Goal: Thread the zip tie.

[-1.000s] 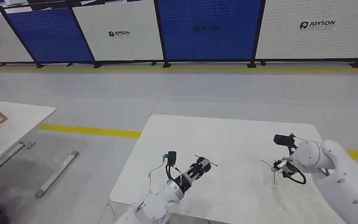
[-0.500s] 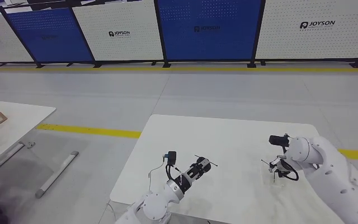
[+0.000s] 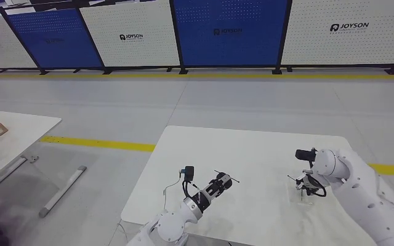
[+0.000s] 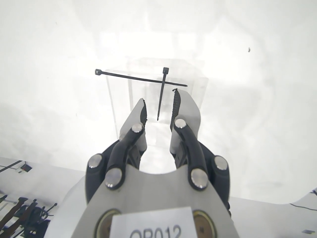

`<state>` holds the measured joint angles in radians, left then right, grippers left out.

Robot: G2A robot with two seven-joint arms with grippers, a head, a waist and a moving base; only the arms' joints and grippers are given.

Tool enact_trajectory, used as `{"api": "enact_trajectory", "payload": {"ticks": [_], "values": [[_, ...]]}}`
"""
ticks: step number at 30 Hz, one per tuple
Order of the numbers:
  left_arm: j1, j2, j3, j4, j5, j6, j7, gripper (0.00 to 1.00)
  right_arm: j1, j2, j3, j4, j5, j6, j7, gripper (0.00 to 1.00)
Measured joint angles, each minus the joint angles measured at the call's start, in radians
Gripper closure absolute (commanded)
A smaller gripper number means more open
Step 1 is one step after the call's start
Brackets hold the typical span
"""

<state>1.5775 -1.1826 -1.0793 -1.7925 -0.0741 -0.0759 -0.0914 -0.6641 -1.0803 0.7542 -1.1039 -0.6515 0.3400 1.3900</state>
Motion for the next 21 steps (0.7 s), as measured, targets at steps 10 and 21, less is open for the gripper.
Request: {"api": "enact_trajectory", "payload": {"ticks": [10, 21], "values": [[0.0, 0.0, 0.0, 0.0, 0.0, 0.0, 0.0, 1.0, 0.03, -0.025, -0.022, 0.066, 0.015, 0.0, 0.0, 0.8], [0.0, 0.0, 0.0, 0.0, 0.0, 0.0, 0.0, 1.0, 0.063, -0.049, -0.053, 0.125, 0.028, 0.0, 0.0, 0.81]]}}
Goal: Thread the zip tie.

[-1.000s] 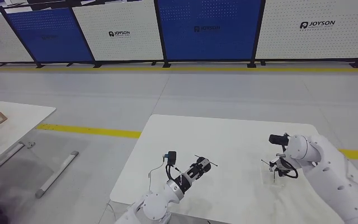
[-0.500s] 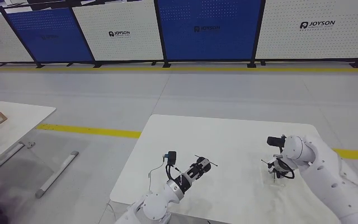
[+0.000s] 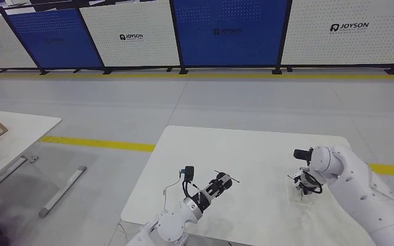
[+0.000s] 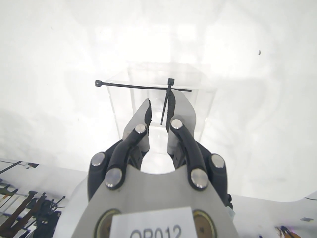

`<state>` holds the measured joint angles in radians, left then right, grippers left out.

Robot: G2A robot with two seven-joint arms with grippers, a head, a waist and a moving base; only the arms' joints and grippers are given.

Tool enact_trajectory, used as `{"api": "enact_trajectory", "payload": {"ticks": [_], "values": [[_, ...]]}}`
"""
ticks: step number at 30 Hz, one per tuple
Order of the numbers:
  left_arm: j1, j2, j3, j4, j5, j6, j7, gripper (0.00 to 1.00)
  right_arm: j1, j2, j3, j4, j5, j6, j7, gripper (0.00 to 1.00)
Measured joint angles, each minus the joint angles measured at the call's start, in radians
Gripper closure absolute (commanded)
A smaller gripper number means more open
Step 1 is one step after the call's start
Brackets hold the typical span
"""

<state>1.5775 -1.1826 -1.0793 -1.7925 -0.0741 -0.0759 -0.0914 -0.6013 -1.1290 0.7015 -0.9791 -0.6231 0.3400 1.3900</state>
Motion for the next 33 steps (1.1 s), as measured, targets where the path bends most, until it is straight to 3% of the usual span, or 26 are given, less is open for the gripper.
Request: {"api": "enact_trajectory", "payload": {"ticks": [10, 15, 26, 33], "values": [[0.0, 0.0, 0.0, 0.0, 0.0, 0.0, 0.0, 1.0, 0.026, -0.021, -0.025, 0.053, -0.013, 0.0, 0.0, 0.84], [0.0, 0.0, 0.0, 0.0, 0.0, 0.0, 0.0, 1.0, 0.034, -0.032, -0.03, 0.073, -0.014, 0.0, 0.0, 1.0], [0.0, 0.0, 0.0, 0.0, 0.0, 0.0, 0.0, 1.0, 0.037, -0.041, -0.028, 0.084, -0.019, 0.0, 0.0, 1.0], [0.0, 0.0, 0.0, 0.0, 0.0, 0.0, 0.0, 1.0, 0.016, -0.022, 0.009, 0.039, -0.03, 0.0, 0.0, 1.0]]}}
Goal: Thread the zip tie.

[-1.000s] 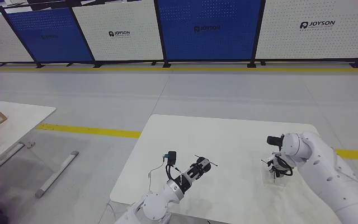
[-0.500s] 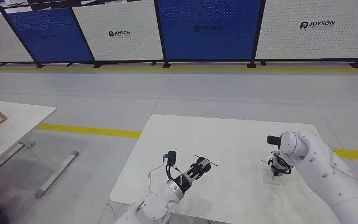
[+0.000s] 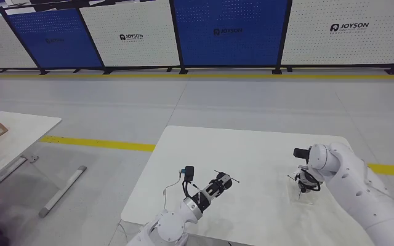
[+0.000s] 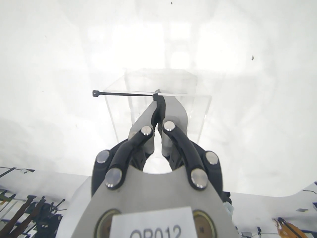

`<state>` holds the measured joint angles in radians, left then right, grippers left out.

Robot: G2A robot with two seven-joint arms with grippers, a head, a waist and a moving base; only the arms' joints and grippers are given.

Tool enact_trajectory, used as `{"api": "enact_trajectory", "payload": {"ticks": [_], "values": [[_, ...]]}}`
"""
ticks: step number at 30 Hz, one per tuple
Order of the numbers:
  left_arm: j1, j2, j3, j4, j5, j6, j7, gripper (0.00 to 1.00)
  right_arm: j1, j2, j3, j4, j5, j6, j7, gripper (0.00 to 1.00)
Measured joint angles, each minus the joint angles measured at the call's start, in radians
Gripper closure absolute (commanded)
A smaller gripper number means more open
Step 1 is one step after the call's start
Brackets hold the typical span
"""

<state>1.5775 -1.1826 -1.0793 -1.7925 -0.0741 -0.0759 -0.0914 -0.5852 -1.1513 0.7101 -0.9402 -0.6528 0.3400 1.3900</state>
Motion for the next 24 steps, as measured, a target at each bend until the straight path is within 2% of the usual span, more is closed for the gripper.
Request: {"api": "enact_trajectory", "payload": {"ticks": [4, 7, 10, 14, 16, 24], "values": [[0.0, 0.0, 0.0, 0.0, 0.0, 0.0, 0.0, 1.0, -0.031, 0.021, 0.055, -0.048, -0.016, 0.0, 0.0, 1.0], [0.0, 0.0, 0.0, 0.0, 0.0, 0.0, 0.0, 1.0, -0.071, 0.042, 0.117, -0.113, -0.037, 0.0, 0.0, 1.0], [0.0, 0.0, 0.0, 0.0, 0.0, 0.0, 0.0, 1.0, -0.135, 0.064, 0.201, -0.209, -0.067, 0.0, -0.013, 1.0], [0.0, 0.0, 0.0, 0.0, 0.0, 0.0, 0.0, 1.0, -0.264, 0.091, 0.34, -0.378, -0.091, 0.0, -0.065, 1.0], [0.0, 0.0, 0.0, 0.0, 0.0, 0.0, 0.0, 1.0, -0.312, 0.096, 0.389, -0.435, -0.087, 0.0, -0.074, 1.0], [0.0, 0.0, 0.0, 0.0, 0.0, 0.0, 0.0, 1.0, -0.31, 0.096, 0.387, -0.432, -0.085, 0.0, -0.073, 1.0]]}}
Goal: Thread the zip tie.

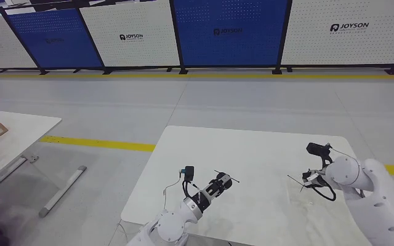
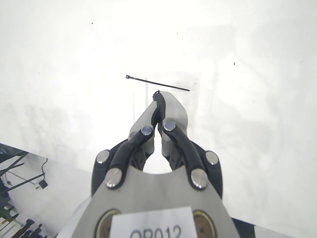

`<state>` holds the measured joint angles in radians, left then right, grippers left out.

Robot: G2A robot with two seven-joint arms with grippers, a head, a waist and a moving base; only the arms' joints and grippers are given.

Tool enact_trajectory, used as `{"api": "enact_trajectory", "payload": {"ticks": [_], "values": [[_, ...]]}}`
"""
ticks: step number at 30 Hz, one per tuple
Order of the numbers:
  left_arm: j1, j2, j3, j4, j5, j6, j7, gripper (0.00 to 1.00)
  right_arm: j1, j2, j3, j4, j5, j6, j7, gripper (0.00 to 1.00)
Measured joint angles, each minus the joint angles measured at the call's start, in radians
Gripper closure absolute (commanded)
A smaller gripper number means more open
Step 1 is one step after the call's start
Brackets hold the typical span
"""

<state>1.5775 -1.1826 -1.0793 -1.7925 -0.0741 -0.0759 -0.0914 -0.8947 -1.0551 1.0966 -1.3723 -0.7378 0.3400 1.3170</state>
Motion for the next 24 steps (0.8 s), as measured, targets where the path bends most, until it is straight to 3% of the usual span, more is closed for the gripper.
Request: {"api": "enact_trajectory", "payload": {"ticks": [15, 19, 24], "values": [[0.0, 0.0, 0.0, 0.0, 0.0, 0.0, 0.0, 1.0, -0.017, 0.0, 0.011, -0.003, 0.014, -0.01, -0.035, 1.0], [0.0, 0.0, 0.0, 0.0, 0.0, 0.0, 0.0, 1.0, -0.067, 0.009, 0.093, -0.043, 0.114, -0.049, -0.114, 1.0], [0.0, 0.0, 0.0, 0.0, 0.0, 0.0, 0.0, 1.0, -0.191, 0.025, 0.218, -0.154, 0.246, -0.118, -0.219, 1.0]]}}
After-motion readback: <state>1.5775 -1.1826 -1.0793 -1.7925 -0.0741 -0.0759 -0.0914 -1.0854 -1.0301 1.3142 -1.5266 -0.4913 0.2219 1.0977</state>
